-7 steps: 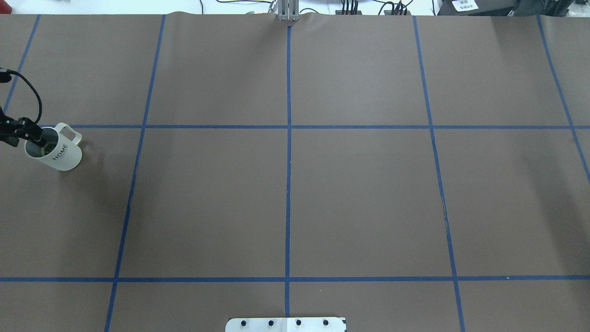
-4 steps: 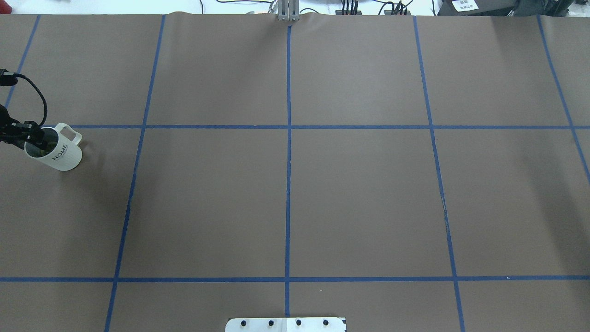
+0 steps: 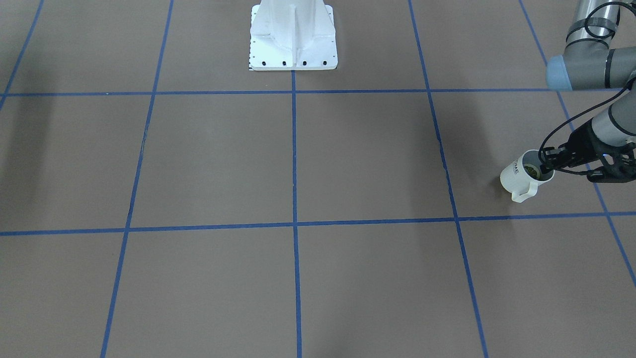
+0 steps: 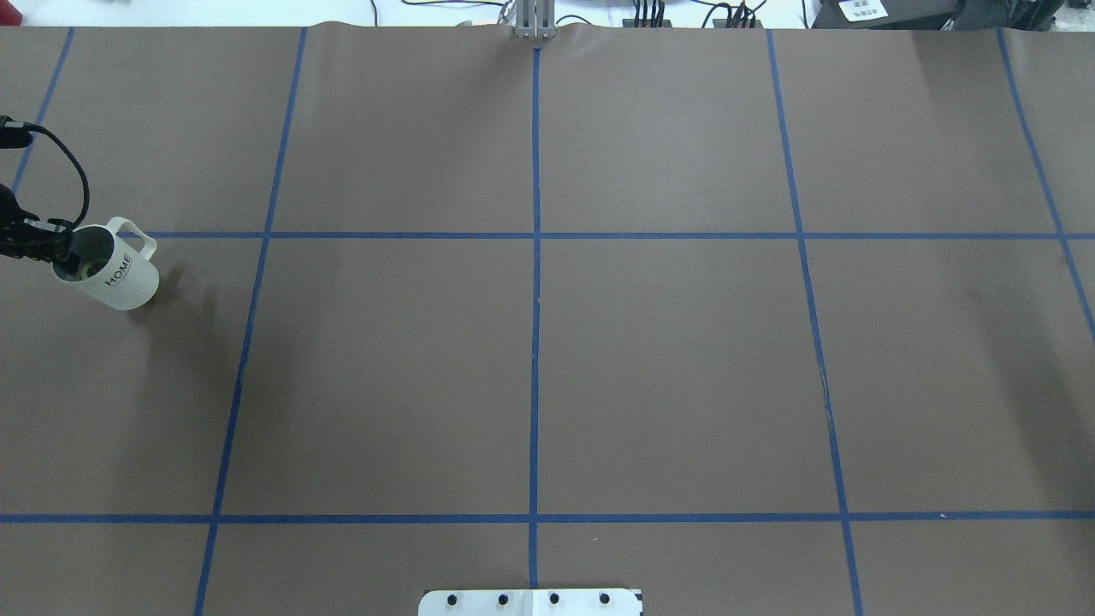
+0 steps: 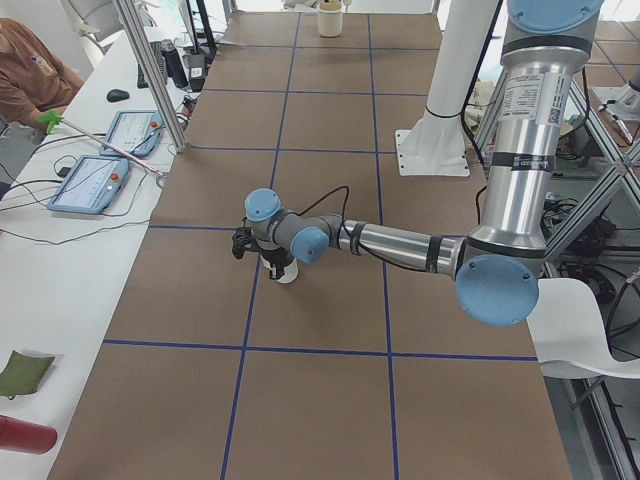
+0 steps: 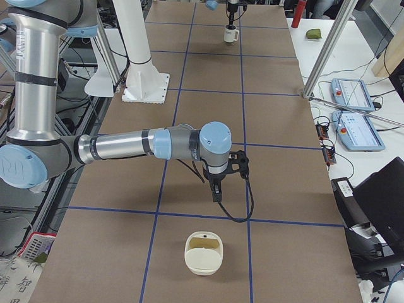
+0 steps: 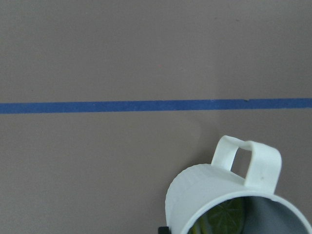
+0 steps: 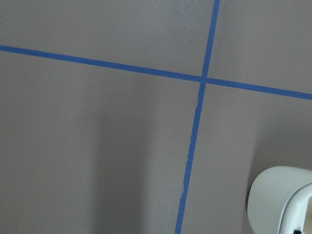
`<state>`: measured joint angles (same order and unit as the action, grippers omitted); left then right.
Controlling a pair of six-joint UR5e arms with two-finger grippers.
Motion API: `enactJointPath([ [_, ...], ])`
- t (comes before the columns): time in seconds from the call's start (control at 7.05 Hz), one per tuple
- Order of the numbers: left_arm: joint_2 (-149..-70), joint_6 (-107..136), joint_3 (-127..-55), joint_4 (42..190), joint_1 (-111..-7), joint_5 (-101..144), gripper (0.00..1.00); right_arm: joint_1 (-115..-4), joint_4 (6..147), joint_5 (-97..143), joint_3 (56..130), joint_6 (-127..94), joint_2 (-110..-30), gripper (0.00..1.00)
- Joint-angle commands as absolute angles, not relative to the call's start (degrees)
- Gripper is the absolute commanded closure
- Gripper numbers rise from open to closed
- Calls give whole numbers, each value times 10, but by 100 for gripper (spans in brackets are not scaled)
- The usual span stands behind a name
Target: Left arm hands cup to right arm to dump lemon
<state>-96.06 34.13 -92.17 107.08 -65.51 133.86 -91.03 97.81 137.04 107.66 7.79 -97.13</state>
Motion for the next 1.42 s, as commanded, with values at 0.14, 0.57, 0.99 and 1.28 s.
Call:
enactJointPath([
  [0.14,-1055,342,-960,886,-724,1407,100,-903,960,1377,1078,82,-949,0],
  [0.57,-1185,479,-975,725,-729,1404,100,-825,826,1402,1069,-21,-936,1],
  [0.99,-1262,757,-976,730,-678,1408,100,-724,803,1391,1058,-226,-794,2],
  [1.28,-1267,961,-966,815,-630,1403,100,-666,802,1328,1058,-300,-713,4],
])
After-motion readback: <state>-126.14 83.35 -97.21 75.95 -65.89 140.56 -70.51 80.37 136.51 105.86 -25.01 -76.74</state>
